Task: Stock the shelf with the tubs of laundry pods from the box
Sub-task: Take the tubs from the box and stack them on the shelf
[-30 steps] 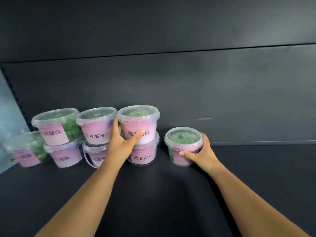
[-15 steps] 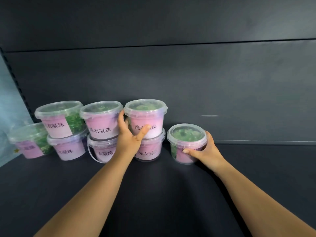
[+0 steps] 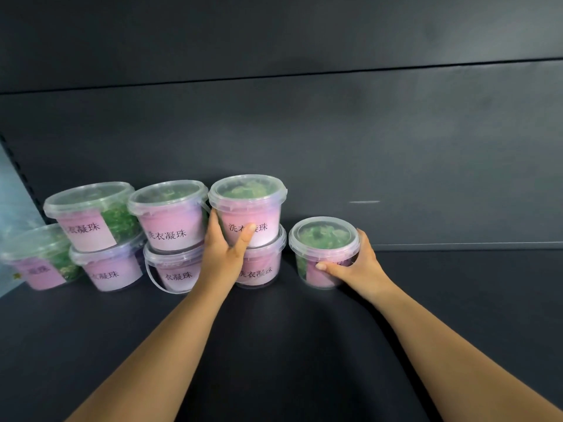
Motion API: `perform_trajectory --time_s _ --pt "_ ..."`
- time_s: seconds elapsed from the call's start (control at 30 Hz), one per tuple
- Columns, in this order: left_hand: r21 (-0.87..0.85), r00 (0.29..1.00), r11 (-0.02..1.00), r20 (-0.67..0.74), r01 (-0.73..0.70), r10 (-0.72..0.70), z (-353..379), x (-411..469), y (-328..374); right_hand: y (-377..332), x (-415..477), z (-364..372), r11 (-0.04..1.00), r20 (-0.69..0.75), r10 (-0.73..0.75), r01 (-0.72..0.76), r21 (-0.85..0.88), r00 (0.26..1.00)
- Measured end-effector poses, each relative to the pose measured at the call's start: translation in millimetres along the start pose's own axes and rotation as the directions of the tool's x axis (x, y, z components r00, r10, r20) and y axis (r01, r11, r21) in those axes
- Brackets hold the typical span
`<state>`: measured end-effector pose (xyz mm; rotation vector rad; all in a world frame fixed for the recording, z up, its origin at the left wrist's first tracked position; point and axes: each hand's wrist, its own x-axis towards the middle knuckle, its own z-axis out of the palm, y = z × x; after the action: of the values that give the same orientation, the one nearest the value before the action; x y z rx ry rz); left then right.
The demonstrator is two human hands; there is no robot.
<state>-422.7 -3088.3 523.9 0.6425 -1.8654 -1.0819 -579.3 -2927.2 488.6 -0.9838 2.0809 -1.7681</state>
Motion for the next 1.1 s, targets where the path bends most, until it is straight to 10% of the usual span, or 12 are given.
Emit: perform_trajectory --time_s 0.3,0.43,0.57,0.83,1.1 --pt "0.155 0.997 0.986 -0.054 0.068 -0.06 -10.1 -25.0 18.5 -11.2 -18.6 -3.3 0.988 0.042 0.102 -0.096 -0.122 0.994" --pt "0.104 0.981 0.994 0.192 -0.031 0.011 -33.7 -59.2 49.5 -35.8 -53.6 -19.2 0.912 -0.129 0.115 -0.156 -0.379 0.985" --pt "0.087 0.798 0.964 0.582 -0.251 0.155 -35.8 -98.4 83.1 -70.0 -136.9 -48.1 0.879 -0.247 0.034 -0.147 -0.454 0.968" --pt "-0.177 0.405 0.859 0.824 -0.48 0.396 41.8 -220.4 140.1 -87.4 -338.7 -117.6 0.673 -0.42 0.026 -0.326 -0.663 0.907" --pt "-0.276 0.035 0.829 0.942 -0.487 0.334 147.3 -416.4 167.0 -25.5 -563.1 -214.7 0.532 -0.767 0.313 -0.772 -0.347 0.56"
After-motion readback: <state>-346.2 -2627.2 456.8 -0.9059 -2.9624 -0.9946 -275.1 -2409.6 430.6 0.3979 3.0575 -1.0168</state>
